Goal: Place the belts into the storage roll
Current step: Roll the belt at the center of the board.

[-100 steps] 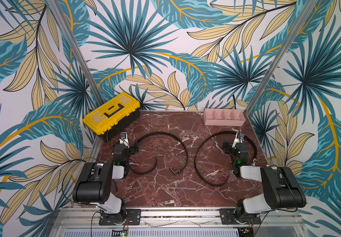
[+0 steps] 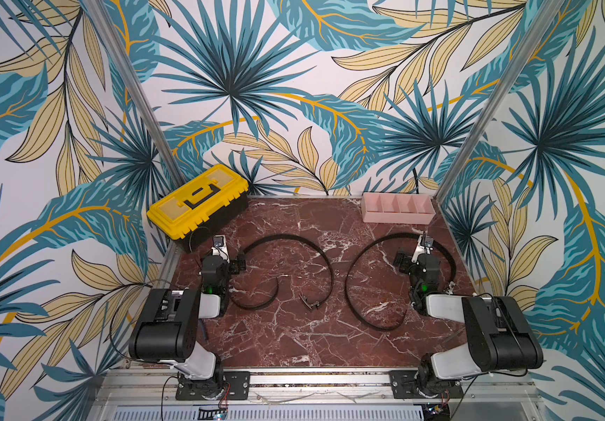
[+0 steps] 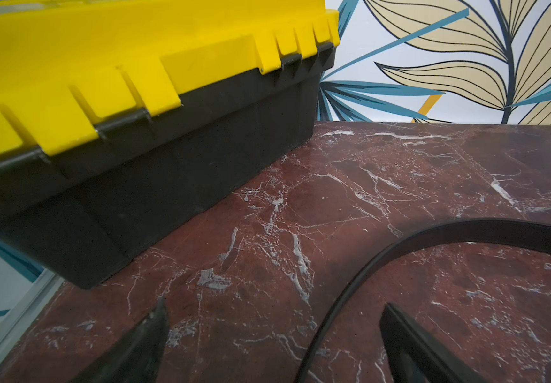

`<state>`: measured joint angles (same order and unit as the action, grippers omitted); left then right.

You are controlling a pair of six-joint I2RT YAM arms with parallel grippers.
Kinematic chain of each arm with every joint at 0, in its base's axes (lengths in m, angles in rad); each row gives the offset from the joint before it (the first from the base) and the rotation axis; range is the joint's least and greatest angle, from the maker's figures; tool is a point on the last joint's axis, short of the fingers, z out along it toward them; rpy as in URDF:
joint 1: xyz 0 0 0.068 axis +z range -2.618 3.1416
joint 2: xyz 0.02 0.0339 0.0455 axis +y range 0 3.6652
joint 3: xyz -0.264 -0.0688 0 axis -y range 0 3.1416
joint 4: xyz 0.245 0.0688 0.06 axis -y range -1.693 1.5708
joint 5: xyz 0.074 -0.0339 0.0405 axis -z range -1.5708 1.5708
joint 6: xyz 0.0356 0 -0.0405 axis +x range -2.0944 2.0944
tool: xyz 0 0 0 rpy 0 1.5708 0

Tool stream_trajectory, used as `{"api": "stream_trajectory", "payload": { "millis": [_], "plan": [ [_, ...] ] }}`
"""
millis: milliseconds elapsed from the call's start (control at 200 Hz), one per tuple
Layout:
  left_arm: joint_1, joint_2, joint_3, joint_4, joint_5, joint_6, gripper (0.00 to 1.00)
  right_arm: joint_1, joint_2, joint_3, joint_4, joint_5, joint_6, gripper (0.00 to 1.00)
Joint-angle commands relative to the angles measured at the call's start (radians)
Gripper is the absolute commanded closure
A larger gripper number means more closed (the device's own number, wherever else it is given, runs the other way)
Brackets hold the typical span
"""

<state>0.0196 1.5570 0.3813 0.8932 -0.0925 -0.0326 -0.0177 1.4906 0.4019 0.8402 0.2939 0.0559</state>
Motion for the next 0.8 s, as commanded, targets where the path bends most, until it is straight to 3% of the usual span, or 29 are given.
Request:
{"api": "stream_trajectory", "payload": {
  "millis": [0,280,370,466,566,686,796],
  "plan": [
    [0.005,-0.017,0.01,0.0,0.006,0.002,0.0,0.001,-0.009,-0.013,0.002,0.002,0.009,0.01],
    [0.005,-0.022,0.014,0.001,0.011,0.0,0.0,0.001,-0.009,-0.013,0.009,0.002,0.006,0.0],
    [0.001,-0.11,0.027,-0.071,0.009,0.01,0.0,0.017,-0.054,-0.03,0.031,-0.026,-0.045,0.01],
    [0.002,-0.293,0.07,-0.274,0.028,-0.006,0.0,0.046,-0.215,0.086,-0.357,0.045,0.019,0.01],
    [-0.004,-0.471,0.172,-0.586,0.142,-0.01,0.01,0.049,-0.323,0.214,-0.724,0.036,0.121,0.01],
    [-0.029,-0.598,0.283,-0.9,0.254,0.037,0.0,0.061,-0.447,0.267,-0.987,-0.041,0.23,0.01],
    [-0.082,-0.625,0.392,-1.192,0.3,0.153,0.0,0.082,-0.494,0.357,-1.282,-0.144,0.337,0.0]
  ]
}}
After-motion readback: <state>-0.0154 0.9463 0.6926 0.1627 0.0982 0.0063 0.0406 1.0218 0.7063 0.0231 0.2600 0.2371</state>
